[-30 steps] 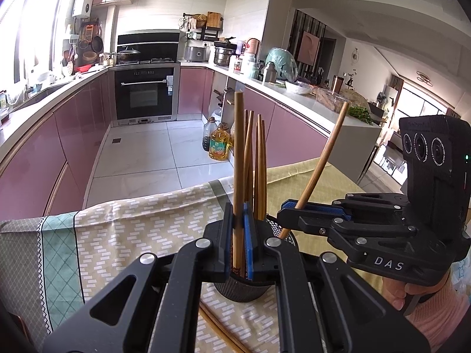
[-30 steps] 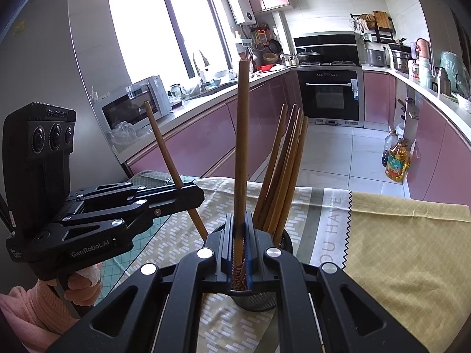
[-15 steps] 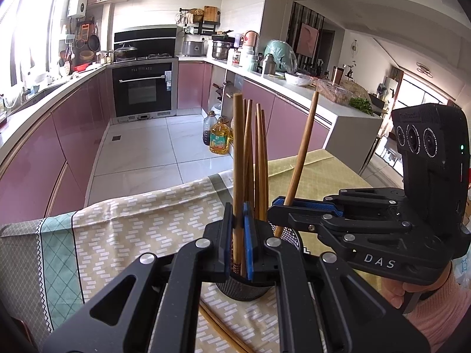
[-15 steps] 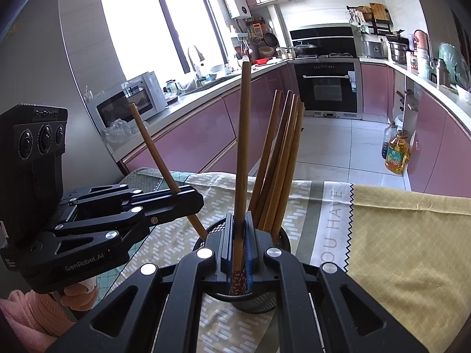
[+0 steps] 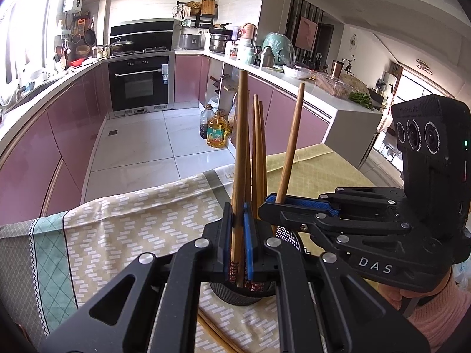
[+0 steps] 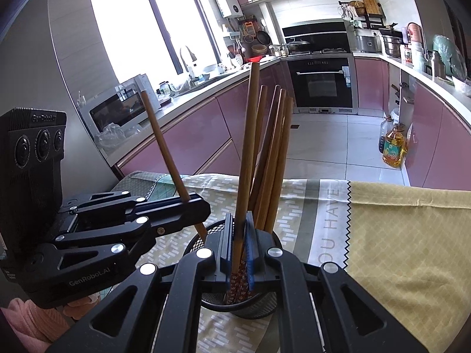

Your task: Organize utensils

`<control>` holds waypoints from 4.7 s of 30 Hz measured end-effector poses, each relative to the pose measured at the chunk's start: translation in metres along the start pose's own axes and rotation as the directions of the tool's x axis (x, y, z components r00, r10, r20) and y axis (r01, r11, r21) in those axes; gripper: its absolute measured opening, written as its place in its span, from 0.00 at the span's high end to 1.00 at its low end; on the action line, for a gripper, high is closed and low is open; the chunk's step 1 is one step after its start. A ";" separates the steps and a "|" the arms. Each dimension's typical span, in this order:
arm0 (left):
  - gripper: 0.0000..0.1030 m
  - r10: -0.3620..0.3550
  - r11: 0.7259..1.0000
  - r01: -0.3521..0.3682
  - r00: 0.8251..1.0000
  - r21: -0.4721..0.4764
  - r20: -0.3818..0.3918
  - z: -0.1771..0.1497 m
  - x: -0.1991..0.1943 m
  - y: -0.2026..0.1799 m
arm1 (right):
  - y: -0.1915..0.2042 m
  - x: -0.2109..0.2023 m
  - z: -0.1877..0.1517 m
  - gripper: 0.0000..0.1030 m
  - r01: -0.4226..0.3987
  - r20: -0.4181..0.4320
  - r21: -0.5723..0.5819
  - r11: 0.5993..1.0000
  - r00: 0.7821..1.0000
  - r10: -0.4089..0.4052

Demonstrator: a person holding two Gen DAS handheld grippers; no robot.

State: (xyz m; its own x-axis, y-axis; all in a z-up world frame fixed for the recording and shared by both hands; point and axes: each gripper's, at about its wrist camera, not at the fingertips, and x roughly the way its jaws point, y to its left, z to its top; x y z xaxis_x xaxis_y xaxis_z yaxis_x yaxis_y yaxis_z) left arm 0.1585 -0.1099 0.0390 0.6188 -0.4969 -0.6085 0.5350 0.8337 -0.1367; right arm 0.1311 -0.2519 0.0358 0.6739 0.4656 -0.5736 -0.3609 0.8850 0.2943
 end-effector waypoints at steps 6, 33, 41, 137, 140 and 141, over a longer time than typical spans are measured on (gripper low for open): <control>0.92 -0.001 1.000 0.001 1.000 -0.015 -0.018 -0.001 0.011 0.003 | -0.002 0.001 0.000 0.93 -0.001 -0.001 0.009 1.000 1.000 0.001; 0.68 0.024 0.999 -0.024 1.000 -0.033 0.009 -0.055 -0.030 0.030 | 0.037 -0.041 -0.035 0.73 -0.086 -0.002 -0.124 0.988 0.996 0.087; 0.57 0.087 0.993 -0.093 0.993 -0.076 -0.078 -0.115 -0.041 0.049 | 0.053 0.004 -0.093 0.71 -0.118 -0.203 -0.113 0.987 0.975 0.094; 0.93 0.106 0.990 -0.125 0.965 -0.067 -0.239 -0.160 -0.007 0.023 | 0.062 0.046 -0.116 0.94 -0.067 -0.290 -0.051 0.996 0.956 0.049; 0.91 0.107 0.991 -0.123 0.962 -0.047 -0.250 -0.161 -0.005 0.020 | 0.064 0.051 -0.115 0.93 -0.048 -0.300 -0.060 0.997 0.953 0.028; 0.90 0.113 0.991 -0.127 0.961 -0.042 -0.252 -0.161 -0.004 0.020 | 0.064 0.051 -0.114 0.93 -0.047 -0.301 -0.059 0.997 0.953 0.027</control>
State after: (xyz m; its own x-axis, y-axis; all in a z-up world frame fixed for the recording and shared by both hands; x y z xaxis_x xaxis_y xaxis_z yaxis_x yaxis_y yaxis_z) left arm 0.0736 -0.0522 -0.0873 0.5100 -0.3231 -0.7972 0.4278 0.8993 -0.0908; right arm 0.0689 -0.1723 -0.0618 0.4390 0.4648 -0.7689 -0.4295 0.8602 0.2748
